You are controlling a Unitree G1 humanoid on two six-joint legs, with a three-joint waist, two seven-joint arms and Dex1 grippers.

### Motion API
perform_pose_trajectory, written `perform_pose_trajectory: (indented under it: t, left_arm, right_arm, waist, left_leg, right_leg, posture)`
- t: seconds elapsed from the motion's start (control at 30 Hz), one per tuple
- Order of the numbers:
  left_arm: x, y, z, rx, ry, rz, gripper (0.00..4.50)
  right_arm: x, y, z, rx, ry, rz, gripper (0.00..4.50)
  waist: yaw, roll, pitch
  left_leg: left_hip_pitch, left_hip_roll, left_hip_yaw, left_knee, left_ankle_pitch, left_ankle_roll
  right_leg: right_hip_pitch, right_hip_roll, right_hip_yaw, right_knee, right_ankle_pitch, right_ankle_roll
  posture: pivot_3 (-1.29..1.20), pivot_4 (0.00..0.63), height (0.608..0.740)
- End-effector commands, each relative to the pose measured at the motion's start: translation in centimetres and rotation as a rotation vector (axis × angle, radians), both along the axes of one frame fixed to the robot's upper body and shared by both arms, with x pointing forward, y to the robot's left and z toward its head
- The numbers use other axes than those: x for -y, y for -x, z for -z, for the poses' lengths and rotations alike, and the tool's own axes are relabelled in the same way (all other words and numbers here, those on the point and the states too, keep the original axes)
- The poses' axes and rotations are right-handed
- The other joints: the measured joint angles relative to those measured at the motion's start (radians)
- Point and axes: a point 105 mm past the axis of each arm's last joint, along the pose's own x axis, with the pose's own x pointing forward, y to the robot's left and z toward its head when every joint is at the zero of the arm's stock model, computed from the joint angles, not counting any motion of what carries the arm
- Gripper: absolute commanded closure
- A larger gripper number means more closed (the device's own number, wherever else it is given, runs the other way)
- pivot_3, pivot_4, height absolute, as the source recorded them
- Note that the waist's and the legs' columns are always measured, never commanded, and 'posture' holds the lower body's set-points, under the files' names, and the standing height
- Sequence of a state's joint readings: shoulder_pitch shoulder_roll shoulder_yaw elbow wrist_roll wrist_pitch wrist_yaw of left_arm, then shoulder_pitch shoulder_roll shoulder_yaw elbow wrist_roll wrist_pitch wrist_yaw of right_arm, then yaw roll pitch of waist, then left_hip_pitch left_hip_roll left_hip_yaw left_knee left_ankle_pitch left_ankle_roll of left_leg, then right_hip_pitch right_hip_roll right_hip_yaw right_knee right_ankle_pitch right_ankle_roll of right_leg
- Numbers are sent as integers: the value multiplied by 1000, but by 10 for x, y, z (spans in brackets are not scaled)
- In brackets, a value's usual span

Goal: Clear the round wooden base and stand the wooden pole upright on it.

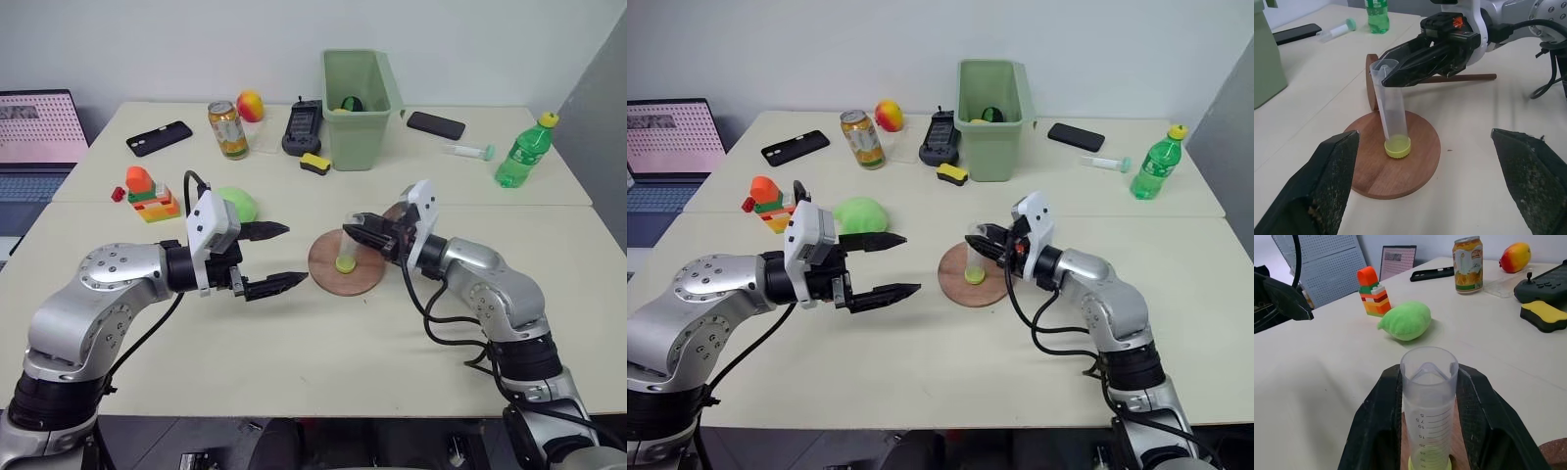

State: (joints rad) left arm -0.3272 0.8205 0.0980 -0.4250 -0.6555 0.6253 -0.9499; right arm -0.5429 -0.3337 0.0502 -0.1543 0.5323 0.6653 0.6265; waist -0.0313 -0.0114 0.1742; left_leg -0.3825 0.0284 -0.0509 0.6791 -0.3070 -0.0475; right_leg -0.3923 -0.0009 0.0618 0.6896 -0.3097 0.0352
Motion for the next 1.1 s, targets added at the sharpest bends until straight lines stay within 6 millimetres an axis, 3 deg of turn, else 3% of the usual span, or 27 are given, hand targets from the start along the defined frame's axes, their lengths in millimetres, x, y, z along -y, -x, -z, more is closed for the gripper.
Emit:
perform_pose_trajectory:
  t: [0.03,0.13,0.23,0.27,0.33,0.43,0.57,0.7,0.93,1.0,1.1]
  left_arm:
    - [2,2,-7,44,1,13,0]
    - [4,0,-7,41,7,24,0]
    - [7,-2,-8,39,14,41,0]
    - [9,-3,-8,38,21,51,0]
    - [13,-4,-10,38,38,70,0]
    - [18,-3,-11,29,62,100,0]
    - [22,-5,-16,34,80,121,0]
    - [24,-4,-19,38,89,137,0]
    - [28,3,-24,44,102,159,0]
    - [27,3,-25,45,104,157,0]
    - [27,3,-24,44,103,155,0]
  right_arm:
    - [20,1,-61,97,-172,34,3269]
    - [54,-12,-91,149,-246,174,3269]
    - [111,-33,-119,266,-245,470,3269]
    - [138,-40,-123,325,-188,631,3269]
    - [180,-48,-124,395,-62,869,3269]
    - [212,-55,-96,357,105,996,3269]
    - [239,-58,-59,247,168,1091,3269]
    - [257,-58,-36,130,105,1174,3269]
    - [260,-56,-18,50,65,1193,3269]
    - [259,-56,-18,48,55,1186,2610]
    - [260,-53,-22,71,60,1195,2039]
  waist:
    - [0,0,0]
    - [0,0,0]
    - [3,0,0]
    - [3,0,0]
    - [6,0,0]
    - [2,0,0]
    - [-8,0,0]
    - [-17,0,0]
    - [-21,0,0]
    - [-21,0,0]
    - [-21,0,0]
  left_leg:
    - [0,0,0,0,0,0]
    - [0,0,0,0,0,0]
    - [0,-1,0,0,0,0]
    - [-1,-1,0,0,0,0]
    - [-1,-2,1,0,0,0]
    - [-1,-2,4,-1,0,0]
    - [-1,-1,8,-1,0,0]
    - [-3,-1,12,-1,1,-1]
    - [-4,0,12,-1,1,-2]
    - [-4,0,12,-1,1,-2]
    - [-4,0,12,-1,1,-2]
  right_leg:
    - [0,0,0,0,0,0]
    - [0,0,0,0,0,0]
    - [0,0,0,0,0,0]
    - [0,-1,0,0,0,0]
    - [0,-1,0,-1,0,0]
    - [-1,-1,2,-2,0,0]
    - [-4,-1,6,0,0,0]
    - [-11,-1,10,6,0,0]
    - [-12,0,10,7,0,0]
    - [-12,1,10,7,0,0]
    - [-12,1,10,7,0,0]
  posture:
    - [0,150,740]
    - [0,150,740]
    - [0,150,740]
    - [0,150,740]
    - [0,150,740]
    - [0,150,740]
    - [0,150,740]
    - [0,150,740]
    - [0,150,740]
    - [0,150,740]
    - [0,150,740]
